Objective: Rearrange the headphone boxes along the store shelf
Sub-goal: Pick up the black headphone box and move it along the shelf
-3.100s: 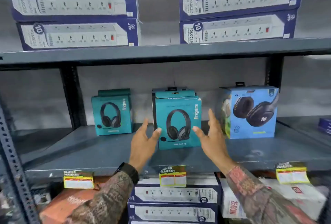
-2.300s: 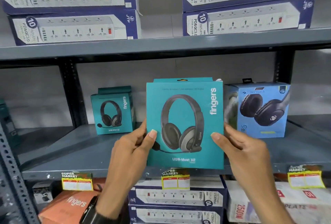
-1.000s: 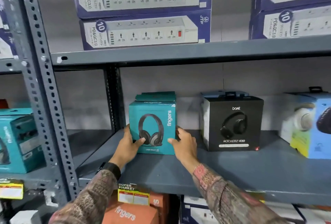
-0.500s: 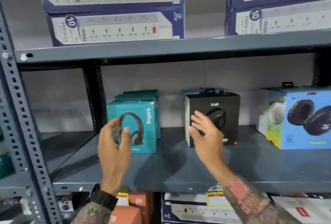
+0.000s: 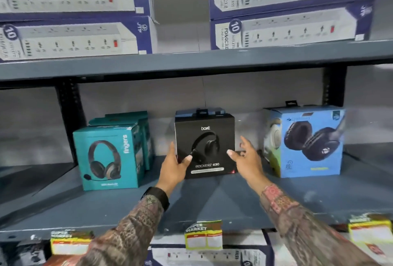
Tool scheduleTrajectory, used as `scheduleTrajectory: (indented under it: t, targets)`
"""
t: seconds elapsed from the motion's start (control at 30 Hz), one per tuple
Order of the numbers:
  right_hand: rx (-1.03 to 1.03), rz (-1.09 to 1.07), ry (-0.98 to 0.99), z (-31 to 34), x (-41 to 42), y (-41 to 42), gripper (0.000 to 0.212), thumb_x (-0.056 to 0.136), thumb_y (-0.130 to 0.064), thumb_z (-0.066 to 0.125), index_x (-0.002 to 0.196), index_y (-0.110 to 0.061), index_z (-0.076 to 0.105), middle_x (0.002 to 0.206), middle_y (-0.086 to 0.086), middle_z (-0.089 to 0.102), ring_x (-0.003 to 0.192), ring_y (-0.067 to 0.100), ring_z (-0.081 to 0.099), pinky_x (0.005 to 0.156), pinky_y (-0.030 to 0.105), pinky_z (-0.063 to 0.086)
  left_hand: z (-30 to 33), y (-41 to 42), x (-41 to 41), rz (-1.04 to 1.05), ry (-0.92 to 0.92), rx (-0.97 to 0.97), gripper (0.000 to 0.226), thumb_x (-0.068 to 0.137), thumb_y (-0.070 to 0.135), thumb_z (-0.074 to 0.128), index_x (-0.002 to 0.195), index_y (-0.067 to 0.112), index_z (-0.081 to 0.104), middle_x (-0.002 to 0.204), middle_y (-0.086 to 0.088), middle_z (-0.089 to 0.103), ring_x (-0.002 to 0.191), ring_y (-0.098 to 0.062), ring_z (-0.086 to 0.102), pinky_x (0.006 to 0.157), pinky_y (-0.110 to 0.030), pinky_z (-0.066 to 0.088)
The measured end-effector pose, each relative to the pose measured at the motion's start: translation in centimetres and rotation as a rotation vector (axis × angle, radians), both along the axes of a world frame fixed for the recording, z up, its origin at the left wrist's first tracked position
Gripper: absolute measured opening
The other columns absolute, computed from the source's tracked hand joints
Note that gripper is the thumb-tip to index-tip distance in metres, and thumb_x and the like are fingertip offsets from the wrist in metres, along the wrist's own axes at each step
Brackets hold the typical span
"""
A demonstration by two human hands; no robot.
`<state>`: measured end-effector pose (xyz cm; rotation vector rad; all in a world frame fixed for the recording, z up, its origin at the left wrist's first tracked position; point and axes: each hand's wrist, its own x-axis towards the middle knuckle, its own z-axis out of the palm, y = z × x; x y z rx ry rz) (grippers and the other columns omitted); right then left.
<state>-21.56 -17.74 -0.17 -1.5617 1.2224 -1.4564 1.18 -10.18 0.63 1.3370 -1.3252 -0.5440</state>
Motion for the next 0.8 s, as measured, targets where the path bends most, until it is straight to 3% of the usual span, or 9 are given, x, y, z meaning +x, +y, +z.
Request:
scheduleTrajectory:
  t: [0.07, 0.17, 0.23, 0.3, 0.37, 0.5, 0.6, 0.67, 0.8]
  targets:
    - [0.021, 0.048, -0.012, -0.5, 0.1, -1.1, 0.061, 0.098, -0.015, 0.075, 0.148, -0.045, 0.058, 0.142, -0.018, 0.071, 0.131, 0.019, 0.066, 0.07, 0.01, 0.055, -0.7, -0.7, 0.0, 0.046, -0.047, 0.005, 0.075, 0.106, 0.012, 0.066, 0.17, 0.028, 0.031, 0.153, -0.001, 0.066, 0.141, -0.025, 0.063, 0.124, -0.049, 0.047]
    - [0.004, 0.081, -0.003, -1.3, 0.2, -2.4, 0.062, 0.096, -0.006, 0.071, 0.109, -0.066, 0.071, 0.094, -0.049, 0.073, 0.101, -0.018, 0.071, 0.099, 0.027, 0.059, -1.3, -1.1, 0.1, 0.106, -0.03, -0.017, 0.071, 0.107, 0.009, 0.062, 0.17, 0.029, 0.035, 0.15, -0.003, 0.069, 0.138, -0.026, 0.066, 0.122, -0.052, 0.05]
    - [-0.032, 0.051, 0.0, -1.4, 0.1, -2.1, 0.061, 0.095, -0.002, 0.072, 0.125, -0.054, 0.073, 0.082, -0.052, 0.069, 0.092, -0.026, 0.068, 0.098, 0.022, 0.058, -1.4, -0.7, 0.1, 0.13, -0.031, -0.033, 0.068, 0.108, 0.008, 0.06, 0.169, 0.03, 0.038, 0.149, 0.0, 0.07, 0.135, -0.024, 0.069, 0.119, -0.052, 0.053]
    - [-0.049, 0.011, -0.008, -0.8, -0.3, -0.9, 0.056, 0.094, -0.003, 0.076, 0.142, -0.029, 0.07, 0.082, -0.048, 0.064, 0.107, -0.009, 0.072, 0.096, 0.021, 0.057, -1.2, 0.6, 0.3, 0.139, -0.082, -0.043, 0.065, 0.109, 0.011, 0.06, 0.167, 0.034, 0.041, 0.148, 0.005, 0.072, 0.133, -0.018, 0.07, 0.118, -0.05, 0.054]
    - [-0.095, -0.025, 0.0, -0.2, -1.2, 1.3, 0.053, 0.092, -0.009, 0.079, 0.141, -0.026, 0.071, 0.098, -0.045, 0.059, 0.118, 0.012, 0.074, 0.095, 0.025, 0.057, -0.7, 2.7, 0.4, 0.13, -0.145, -0.059, 0.062, 0.108, 0.016, 0.062, 0.164, 0.038, 0.046, 0.143, 0.013, 0.075, 0.131, -0.01, 0.071, 0.119, -0.048, 0.053]
    - [-0.136, -0.007, -0.017, 1.1, -3.6, 7.5, 0.051, 0.092, -0.021, 0.082, 0.138, -0.037, 0.069, 0.117, -0.027, 0.072, 0.11, 0.002, 0.071, 0.102, 0.053, 0.06, 1.3, 8.0, -0.3, 0.133, -0.144, -0.111, 0.056, 0.107, 0.024, 0.066, 0.159, 0.041, 0.051, 0.135, 0.021, 0.076, 0.122, -0.002, 0.072, 0.114, -0.042, 0.057]
    - [-0.179, -0.02, -0.005, 2.4, -6.1, 13.1, 0.054, 0.088, -0.028, 0.087, 0.12, -0.065, 0.066, 0.082, -0.048, 0.067, 0.098, -0.007, 0.077, 0.096, 0.048, 0.065, 2.7, 12.3, -1.1, 0.156, -0.144, -0.161, 0.054, 0.105, 0.032, 0.068, 0.156, 0.041, 0.054, 0.133, 0.016, 0.08, 0.115, -0.002, 0.075, 0.101, -0.039, 0.064]
    - [-0.162, -0.011, 0.015, 3.8, -7.3, 17.0, 0.06, 0.084, -0.037, 0.087, 0.101, -0.086, 0.058, 0.076, -0.052, 0.064, 0.097, -0.006, 0.078, 0.096, 0.045, 0.065, 3.5, 15.1, -2.0, 0.128, -0.131, -0.156, 0.055, 0.101, 0.04, 0.068, 0.155, 0.041, 0.057, 0.129, 0.02, 0.081, 0.117, -0.003, 0.076, 0.095, -0.038, 0.067]
    - [-0.203, 0.0, 0.014, 5.1, -9.0, 21.8, 0.048, 0.075, -0.051, 0.085, 0.09, -0.088, 0.059, 0.08, -0.058, 0.062, 0.102, -0.014, 0.073, 0.097, 0.047, 0.065, 4.0, 18.8, -3.9, 0.084, -0.024, -0.129, 0.069, 0.086, 0.053, 0.064, 0.153, 0.039, 0.06, 0.122, 0.022, 0.083, 0.118, -0.006, 0.077, 0.096, -0.04, 0.068]
